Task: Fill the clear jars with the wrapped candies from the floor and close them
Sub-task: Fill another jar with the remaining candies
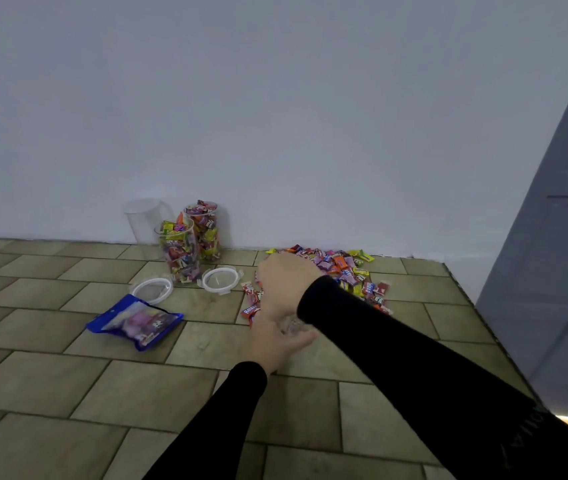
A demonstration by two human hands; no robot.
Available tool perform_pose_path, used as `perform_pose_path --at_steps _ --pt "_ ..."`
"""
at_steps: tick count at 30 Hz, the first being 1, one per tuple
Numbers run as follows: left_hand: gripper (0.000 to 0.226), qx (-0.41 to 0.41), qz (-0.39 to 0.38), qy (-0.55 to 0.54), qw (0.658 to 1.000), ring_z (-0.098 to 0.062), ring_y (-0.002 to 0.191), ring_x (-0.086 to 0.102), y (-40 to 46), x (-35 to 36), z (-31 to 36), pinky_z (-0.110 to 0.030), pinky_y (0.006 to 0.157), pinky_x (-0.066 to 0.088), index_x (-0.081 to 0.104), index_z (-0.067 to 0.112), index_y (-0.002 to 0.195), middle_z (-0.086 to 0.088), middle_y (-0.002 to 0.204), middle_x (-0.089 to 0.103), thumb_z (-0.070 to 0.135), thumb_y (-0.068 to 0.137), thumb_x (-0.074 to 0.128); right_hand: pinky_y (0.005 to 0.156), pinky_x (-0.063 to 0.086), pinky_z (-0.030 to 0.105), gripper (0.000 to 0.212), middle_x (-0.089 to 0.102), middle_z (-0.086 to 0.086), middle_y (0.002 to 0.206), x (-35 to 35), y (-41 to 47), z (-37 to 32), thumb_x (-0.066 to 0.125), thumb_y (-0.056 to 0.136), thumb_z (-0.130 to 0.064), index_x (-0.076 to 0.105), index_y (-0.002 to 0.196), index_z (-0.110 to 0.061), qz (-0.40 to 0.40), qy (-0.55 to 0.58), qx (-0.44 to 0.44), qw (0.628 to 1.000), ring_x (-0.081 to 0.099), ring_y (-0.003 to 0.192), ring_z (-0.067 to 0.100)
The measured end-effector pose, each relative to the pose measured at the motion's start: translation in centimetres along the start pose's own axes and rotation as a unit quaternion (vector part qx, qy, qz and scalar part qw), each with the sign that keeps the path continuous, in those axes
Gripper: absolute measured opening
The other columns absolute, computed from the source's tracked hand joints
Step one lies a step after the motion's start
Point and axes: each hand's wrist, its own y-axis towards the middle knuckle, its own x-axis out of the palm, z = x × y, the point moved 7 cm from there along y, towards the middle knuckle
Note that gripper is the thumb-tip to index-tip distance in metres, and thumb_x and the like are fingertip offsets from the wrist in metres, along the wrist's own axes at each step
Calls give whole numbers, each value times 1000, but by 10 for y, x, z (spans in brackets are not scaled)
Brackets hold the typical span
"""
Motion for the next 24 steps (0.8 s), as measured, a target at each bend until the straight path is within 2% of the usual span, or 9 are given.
perform_pose_path --at_steps 1,2,4,7,12,16,19,21,24 --pt "81 24 18 -32 999 -5 101 64 -1 -2 5 -26 86 53 58 16 118 7 108 68 55 52 83 51 40 23 13 56 3 70 -4 -5 6 62 77 -22 61 72 -10 14 24 -17 999 56 67 21" --pt "85 40 29 -40 998 -1 102 62 -2 -6 8 -24 86 52 54 19 123 11 109 66 53 51 86 62 44 23 20 64 2 84 -2 -7 17 62 77 -25 69 92 -13 33 46 -23 998 61 82 22" --pt "88 56 45 -41 997 1 103 59 -6 -9 14 -24 86 51 48 21 125 15 109 63 50 51 87 86 42 24 47 62 -5 121 14 -15 38 66 79 -37 61 124 -26 39 93 -29 994 55 113 17" --pt "84 52 43 -47 997 7 97 58 -8 -8 16 -28 87 52 47 19 124 19 105 59 42 55 88 108 35 34 65 48 -6 141 32 -23 57 73 73 -50 56 132 -28 112 157 -53 980 42 130 15" --pt "89 47 49 -57 996 -6 91 63 -8 -7 15 -40 82 55 46 22 123 8 102 63 51 49 86 101 48 44 52 63 3 128 50 -32 69 66 81 -46 65 124 -16 246 175 -90 949 56 123 26" --pt "89 52 40 -42 997 6 85 56 -12 -9 20 -24 77 52 43 24 125 13 102 56 52 51 84 96 50 41 56 65 2 125 49 -33 67 51 83 -54 68 120 -15 275 152 -100 944 59 120 25" --pt "84 59 31 -39 997 0 91 61 -10 -8 18 -30 81 55 42 31 121 12 103 60 54 52 85 102 45 31 62 63 -4 129 44 -31 77 43 85 -61 63 126 -19 253 248 -68 933 58 120 14" --pt "82 63 28 -48 996 -3 98 62 -10 -8 17 -31 84 55 40 41 120 12 109 61 54 54 86 92 45 22 64 66 -3 124 35 -32 86 39 87 -64 60 128 -20 273 283 -30 919 61 110 12" --pt "78 71 27 -72 995 1 104 59 -12 -11 19 -24 88 52 39 47 114 16 113 60 48 53 88 81 46 25 46 71 4 108 21 -37 106 45 97 -48 61 124 -16 337 323 43 883 66 96 17"
